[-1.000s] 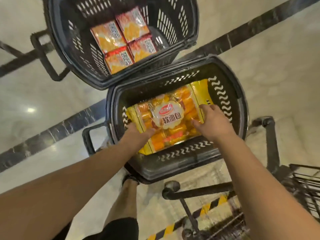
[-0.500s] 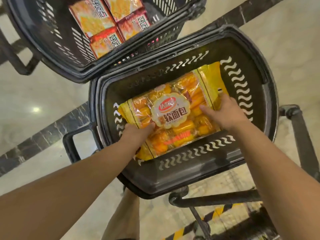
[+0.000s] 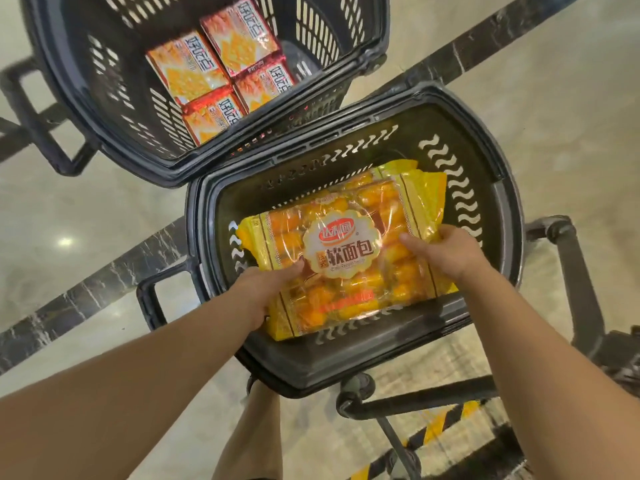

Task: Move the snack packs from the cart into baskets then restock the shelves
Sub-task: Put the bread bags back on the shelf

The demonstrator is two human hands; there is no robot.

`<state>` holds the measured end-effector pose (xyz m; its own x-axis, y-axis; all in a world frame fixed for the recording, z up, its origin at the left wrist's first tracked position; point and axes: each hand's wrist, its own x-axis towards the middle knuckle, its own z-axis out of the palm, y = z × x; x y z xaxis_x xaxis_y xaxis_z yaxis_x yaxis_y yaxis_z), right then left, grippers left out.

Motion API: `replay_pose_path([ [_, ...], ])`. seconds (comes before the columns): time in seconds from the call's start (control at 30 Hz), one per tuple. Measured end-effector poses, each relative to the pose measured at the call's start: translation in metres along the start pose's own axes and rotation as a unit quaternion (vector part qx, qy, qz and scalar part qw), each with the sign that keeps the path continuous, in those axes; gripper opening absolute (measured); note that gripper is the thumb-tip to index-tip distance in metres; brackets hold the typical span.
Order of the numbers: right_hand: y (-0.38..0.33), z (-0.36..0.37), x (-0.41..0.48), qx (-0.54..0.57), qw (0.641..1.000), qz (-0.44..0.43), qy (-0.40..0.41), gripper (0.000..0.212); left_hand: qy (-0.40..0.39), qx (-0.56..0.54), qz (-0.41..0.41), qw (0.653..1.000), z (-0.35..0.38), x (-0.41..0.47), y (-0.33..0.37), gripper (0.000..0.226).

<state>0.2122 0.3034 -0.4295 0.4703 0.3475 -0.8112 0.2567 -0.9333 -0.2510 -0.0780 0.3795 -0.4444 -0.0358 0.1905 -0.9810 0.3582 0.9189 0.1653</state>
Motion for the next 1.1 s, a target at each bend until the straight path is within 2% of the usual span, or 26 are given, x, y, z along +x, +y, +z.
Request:
replay_pose_path([
  [0.1,-0.003,-0.017,-0.029,0.029,0.998,-0.003,0.047,0.085,-0.003,0.021,0.028,0.999,-0.002,-0.024,0.005,0.086],
  [0.13,-0.005,-0.024,-0.042,0.041,0.997,-0.013,0.065,0.081,-0.005,0.031,0.036,0.999,-0.003,-0.035,0.008,0.088],
  [0.23,-0.010,-0.049,-0.087,0.067,0.991,-0.021,0.111,0.075,-0.038,0.048,0.072,0.996,-0.008,-0.077,0.024,0.062],
  [0.33,-0.012,-0.075,-0.142,0.120,0.984,-0.019,0.131,0.064,-0.052,0.062,0.119,0.990,-0.015,-0.126,0.045,0.052],
  [0.4,-0.013,-0.093,-0.180,0.161,0.977,-0.017,0.137,0.065,-0.066,0.077,0.157,0.982,-0.021,-0.163,0.064,0.062],
  [0.5,-0.013,-0.116,-0.238,0.206,0.967,0.005,0.150,0.079,-0.069,0.128,0.209,0.967,-0.034,-0.227,0.098,0.076],
  [0.6,-0.015,-0.131,-0.300,0.256,0.950,0.003,0.177,0.087,-0.085,0.189,0.284,0.936,-0.043,-0.301,0.135,0.068],
  [0.77,-0.027,-0.140,-0.409,0.376,0.904,-0.019,0.203,0.088,-0.110,0.323,0.381,0.859,-0.053,-0.407,0.189,0.054],
  [0.9,-0.031,-0.132,-0.481,0.454,0.856,-0.053,0.243,0.047,-0.155,0.385,0.445,0.794,-0.054,-0.475,0.208,0.051],
  [1.1,-0.020,-0.126,-0.541,0.511,0.796,-0.080,0.314,0.034,-0.198,0.392,0.510,0.739,-0.031,-0.521,0.210,0.059],
])
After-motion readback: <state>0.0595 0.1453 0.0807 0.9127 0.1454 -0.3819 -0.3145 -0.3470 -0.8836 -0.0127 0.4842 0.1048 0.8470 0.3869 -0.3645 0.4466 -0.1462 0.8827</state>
